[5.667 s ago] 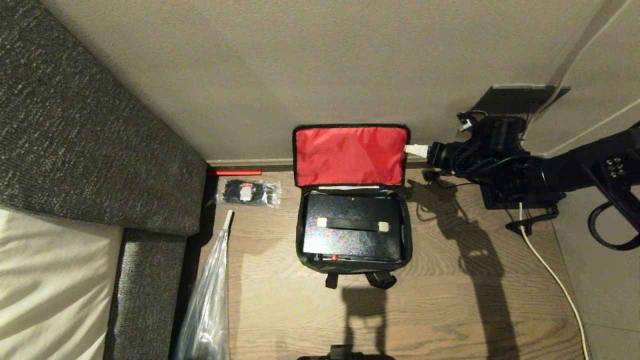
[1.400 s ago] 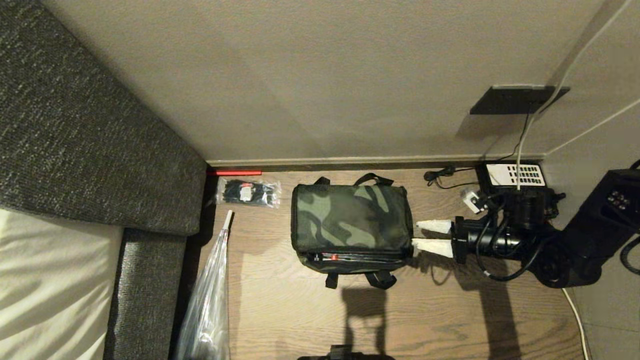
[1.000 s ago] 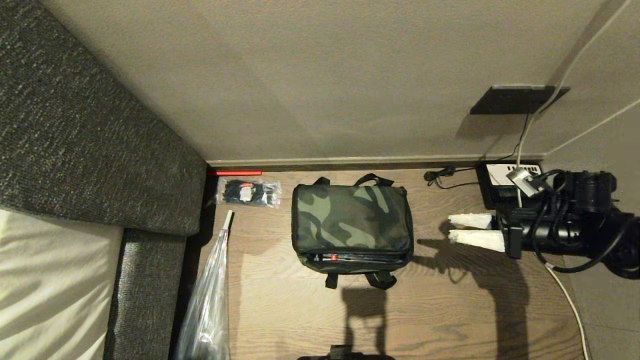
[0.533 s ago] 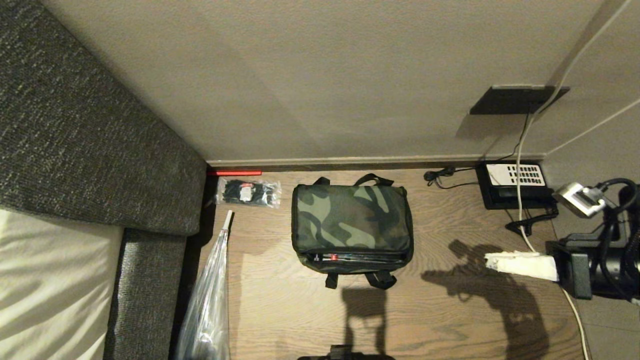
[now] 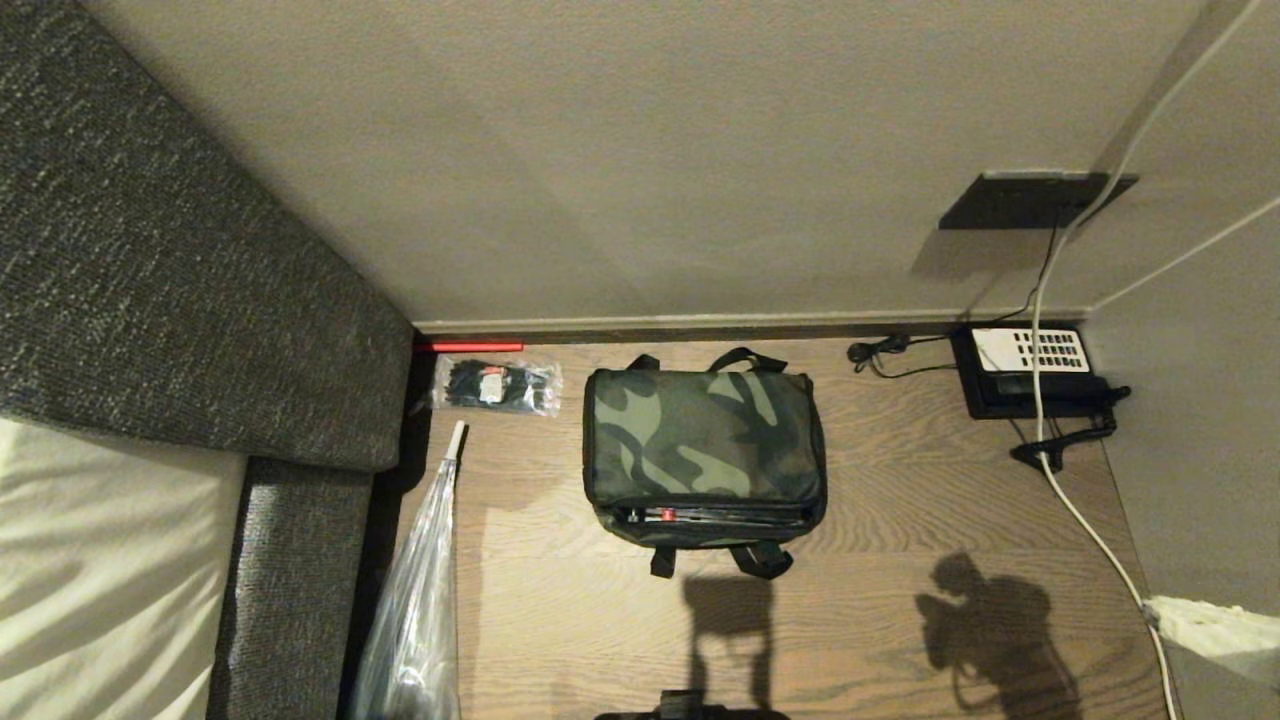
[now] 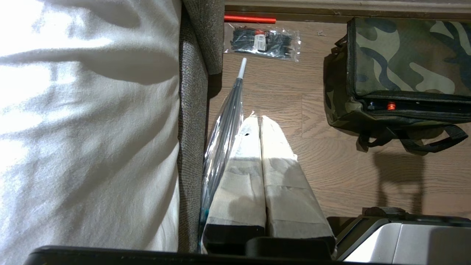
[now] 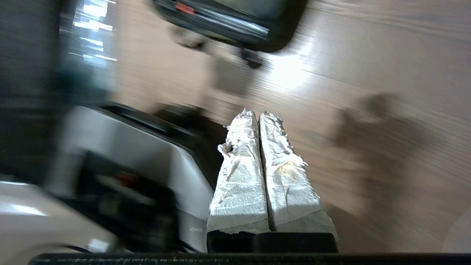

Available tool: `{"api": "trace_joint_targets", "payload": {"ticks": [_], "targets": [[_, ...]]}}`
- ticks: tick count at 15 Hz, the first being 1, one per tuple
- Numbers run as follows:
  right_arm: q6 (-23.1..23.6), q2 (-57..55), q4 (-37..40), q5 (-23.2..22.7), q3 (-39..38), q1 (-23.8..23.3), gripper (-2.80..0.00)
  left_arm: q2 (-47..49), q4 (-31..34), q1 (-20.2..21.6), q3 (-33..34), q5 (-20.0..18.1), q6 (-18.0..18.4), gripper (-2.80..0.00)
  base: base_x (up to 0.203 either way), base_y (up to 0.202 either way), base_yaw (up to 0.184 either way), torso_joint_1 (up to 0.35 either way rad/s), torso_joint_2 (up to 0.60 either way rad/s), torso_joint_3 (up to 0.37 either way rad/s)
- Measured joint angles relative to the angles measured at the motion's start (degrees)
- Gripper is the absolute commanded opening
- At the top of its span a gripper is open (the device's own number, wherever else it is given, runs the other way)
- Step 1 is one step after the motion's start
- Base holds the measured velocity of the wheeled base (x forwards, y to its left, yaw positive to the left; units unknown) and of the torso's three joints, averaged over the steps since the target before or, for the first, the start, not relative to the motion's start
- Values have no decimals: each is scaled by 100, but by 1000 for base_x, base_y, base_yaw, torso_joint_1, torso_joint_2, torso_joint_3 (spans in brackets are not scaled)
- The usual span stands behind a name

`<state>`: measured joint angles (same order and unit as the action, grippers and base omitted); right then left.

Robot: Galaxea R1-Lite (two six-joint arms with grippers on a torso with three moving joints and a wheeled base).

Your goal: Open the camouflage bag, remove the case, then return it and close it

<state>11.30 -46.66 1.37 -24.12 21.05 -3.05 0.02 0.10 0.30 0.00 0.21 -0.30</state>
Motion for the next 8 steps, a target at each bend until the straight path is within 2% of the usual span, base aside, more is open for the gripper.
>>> {"api": "trace_joint_targets", "payload": {"ticks": [2, 4, 6, 8], "targets": [[137, 1031, 752, 890, -234, 136, -280, 0, -2, -3, 0, 0, -3, -280, 0, 0, 0, 0, 0, 0], [94, 1983, 1133, 1520, -637, 242, -280, 0, 0, -3, 0, 1, 1, -280, 0, 0, 0, 0, 0, 0], [-63, 2754, 1037, 1978, -1128, 305, -280, 0, -2, -3, 0, 1, -1, -280, 0, 0, 0, 0, 0, 0], [-276, 3483, 655, 2153, -1555, 327, -280, 0, -2, -3, 0, -3, 5, -280, 0, 0, 0, 0, 0, 0]]}}
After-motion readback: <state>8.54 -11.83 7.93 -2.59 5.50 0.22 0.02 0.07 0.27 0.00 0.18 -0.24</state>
